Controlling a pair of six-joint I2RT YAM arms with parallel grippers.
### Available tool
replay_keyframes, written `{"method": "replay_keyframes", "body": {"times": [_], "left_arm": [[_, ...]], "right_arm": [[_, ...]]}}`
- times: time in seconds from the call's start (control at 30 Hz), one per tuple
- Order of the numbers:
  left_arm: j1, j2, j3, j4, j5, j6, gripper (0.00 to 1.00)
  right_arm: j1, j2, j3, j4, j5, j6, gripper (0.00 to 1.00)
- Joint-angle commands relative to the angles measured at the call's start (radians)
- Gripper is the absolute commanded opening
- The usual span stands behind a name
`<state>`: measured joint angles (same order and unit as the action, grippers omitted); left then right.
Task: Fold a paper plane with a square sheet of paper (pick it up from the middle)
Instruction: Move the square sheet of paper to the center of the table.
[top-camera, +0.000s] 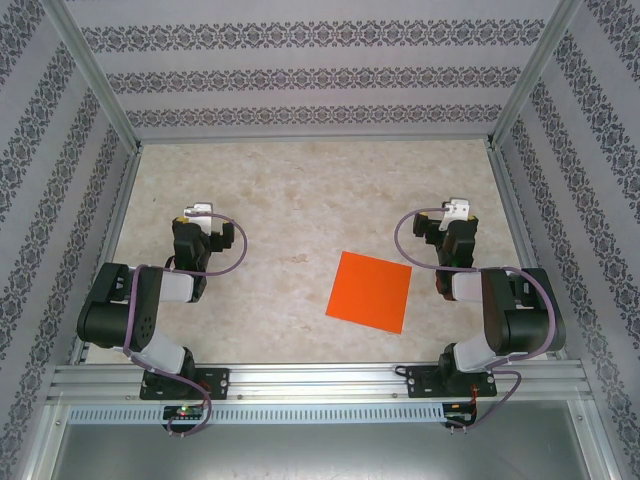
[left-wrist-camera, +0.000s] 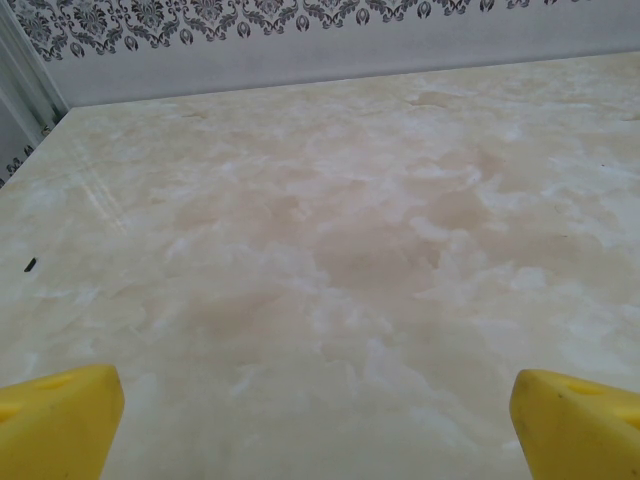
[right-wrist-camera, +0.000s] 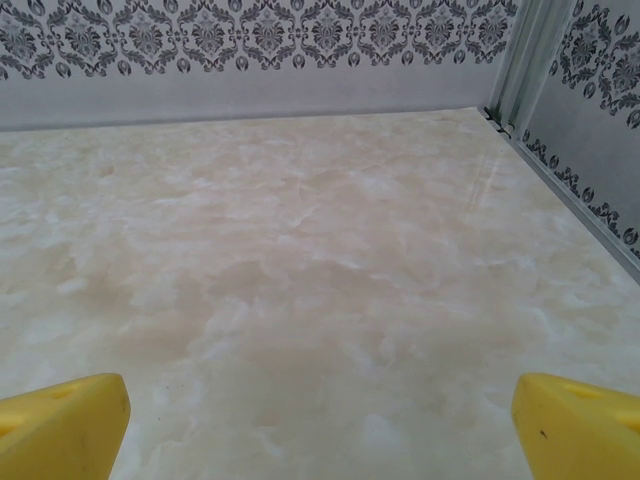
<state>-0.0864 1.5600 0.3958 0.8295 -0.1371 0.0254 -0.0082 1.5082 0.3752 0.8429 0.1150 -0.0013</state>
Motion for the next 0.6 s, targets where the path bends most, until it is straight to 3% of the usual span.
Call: {"method": "replay_keyframes", "body": {"times": [0.0, 0.1, 0.2, 0.3, 0.33, 0.47, 0.53, 0.57], "left_arm": [[0.001, 0.000, 0.004, 0.031, -0.002, -0.006, 1.00], [0.000, -0.053, 0.010, -0.026, 0.026, 0.002, 1.00], [0.000, -0.136, 0.074, -0.228, 0.062, 0.002, 1.00], [0.002, -0.237, -0.005, -0.194, 0.012, -0.058, 1.00], [0.007, -0.287, -0.017, -0.222, 0.003, -0.088, 1.00], [0.010, -0.483, 0.006, -0.401, 0.018, -0.142, 1.00], [0.010, -0.551, 0.063, -0.564, -0.033, -0.234, 1.00], [0.010, -0.563, 0.096, -0.632, -0.048, -0.268, 1.00]], "right_arm": [[-0.012, -0.011, 0.018, 0.019, -0.035, 0.010, 0.98], [0.012, -0.055, 0.023, -0.023, -0.008, -0.013, 0.98], [0.014, -0.145, 0.163, -0.395, -0.021, 0.012, 0.98], [0.037, -0.233, 0.175, -0.531, -0.029, 0.072, 0.98], [0.045, -0.284, 0.205, -0.651, -0.028, 0.096, 0.98], [0.048, -0.420, 0.369, -1.041, -0.063, 0.282, 0.98], [0.039, -0.457, 0.445, -1.252, -0.015, 0.552, 0.98], [0.038, -0.471, 0.455, -1.293, -0.028, 0.607, 0.98]]}}
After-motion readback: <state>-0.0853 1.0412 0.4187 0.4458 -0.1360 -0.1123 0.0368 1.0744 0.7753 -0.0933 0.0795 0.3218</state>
